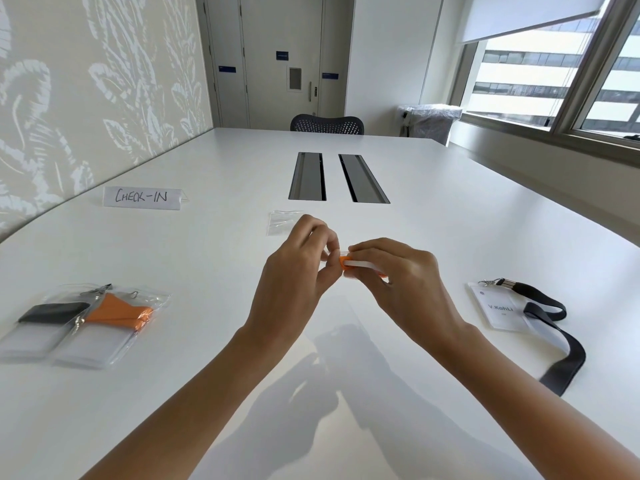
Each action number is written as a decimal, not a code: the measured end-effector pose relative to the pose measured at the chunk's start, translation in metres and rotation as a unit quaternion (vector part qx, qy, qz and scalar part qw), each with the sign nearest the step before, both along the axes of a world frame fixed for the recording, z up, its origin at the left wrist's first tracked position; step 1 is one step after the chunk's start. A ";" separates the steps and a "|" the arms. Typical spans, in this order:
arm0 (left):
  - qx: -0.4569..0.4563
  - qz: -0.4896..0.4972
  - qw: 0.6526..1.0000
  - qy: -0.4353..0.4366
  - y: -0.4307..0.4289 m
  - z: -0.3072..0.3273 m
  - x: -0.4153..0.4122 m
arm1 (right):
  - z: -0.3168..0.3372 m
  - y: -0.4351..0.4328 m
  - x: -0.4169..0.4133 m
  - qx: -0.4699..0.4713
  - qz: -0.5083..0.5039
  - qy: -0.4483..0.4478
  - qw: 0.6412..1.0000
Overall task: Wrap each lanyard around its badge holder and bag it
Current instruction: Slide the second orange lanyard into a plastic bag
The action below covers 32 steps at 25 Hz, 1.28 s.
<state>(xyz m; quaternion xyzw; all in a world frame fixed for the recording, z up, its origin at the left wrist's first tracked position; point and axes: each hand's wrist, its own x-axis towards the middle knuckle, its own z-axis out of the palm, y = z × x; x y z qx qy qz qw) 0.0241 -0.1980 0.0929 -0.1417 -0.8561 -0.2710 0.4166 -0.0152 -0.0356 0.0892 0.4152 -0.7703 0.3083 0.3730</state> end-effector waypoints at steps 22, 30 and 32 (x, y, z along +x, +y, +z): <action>-0.073 0.008 0.997 -0.029 0.008 -0.026 -0.010 | 0.016 0.003 0.001 -0.226 -0.042 -0.365 0.902; -0.106 -0.011 0.994 -0.023 0.010 -0.022 -0.006 | 0.014 -0.001 0.008 -0.177 -0.026 -0.366 0.913; -0.038 -0.065 0.995 -0.058 0.008 -0.019 -0.006 | 0.016 0.000 0.008 -0.190 -0.021 -0.369 0.909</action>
